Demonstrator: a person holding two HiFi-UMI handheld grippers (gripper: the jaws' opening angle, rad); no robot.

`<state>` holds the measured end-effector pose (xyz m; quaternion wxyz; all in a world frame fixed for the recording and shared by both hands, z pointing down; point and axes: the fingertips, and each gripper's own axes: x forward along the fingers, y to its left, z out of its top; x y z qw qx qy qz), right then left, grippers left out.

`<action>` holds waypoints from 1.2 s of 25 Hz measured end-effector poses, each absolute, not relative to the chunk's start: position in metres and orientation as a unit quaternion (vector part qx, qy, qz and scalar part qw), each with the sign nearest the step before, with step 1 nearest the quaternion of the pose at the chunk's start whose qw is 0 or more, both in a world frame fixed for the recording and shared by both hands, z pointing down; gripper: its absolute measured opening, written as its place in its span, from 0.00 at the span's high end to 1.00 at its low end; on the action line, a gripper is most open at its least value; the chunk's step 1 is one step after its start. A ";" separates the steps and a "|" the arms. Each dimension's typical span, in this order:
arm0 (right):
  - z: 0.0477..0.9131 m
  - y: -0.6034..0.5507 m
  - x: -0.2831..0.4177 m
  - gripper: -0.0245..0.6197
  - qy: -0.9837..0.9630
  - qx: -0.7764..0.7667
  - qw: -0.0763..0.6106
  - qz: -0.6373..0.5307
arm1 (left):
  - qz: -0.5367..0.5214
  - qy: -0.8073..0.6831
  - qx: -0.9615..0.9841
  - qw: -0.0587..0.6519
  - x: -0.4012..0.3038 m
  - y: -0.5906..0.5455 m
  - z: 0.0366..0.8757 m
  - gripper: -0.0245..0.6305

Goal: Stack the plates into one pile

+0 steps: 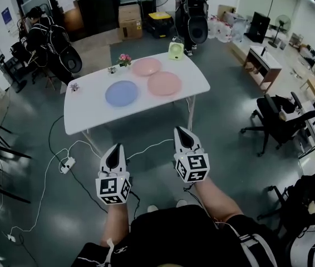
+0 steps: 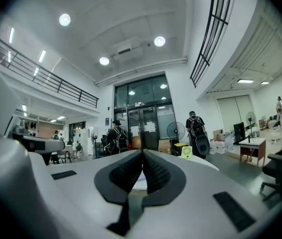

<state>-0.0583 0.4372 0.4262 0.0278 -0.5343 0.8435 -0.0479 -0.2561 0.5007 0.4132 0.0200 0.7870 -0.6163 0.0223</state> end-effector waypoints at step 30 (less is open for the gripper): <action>0.475 0.048 0.012 0.94 0.812 -0.575 0.029 -0.098 | 0.043 -0.596 0.802 0.007 -0.201 0.112 0.439 0.95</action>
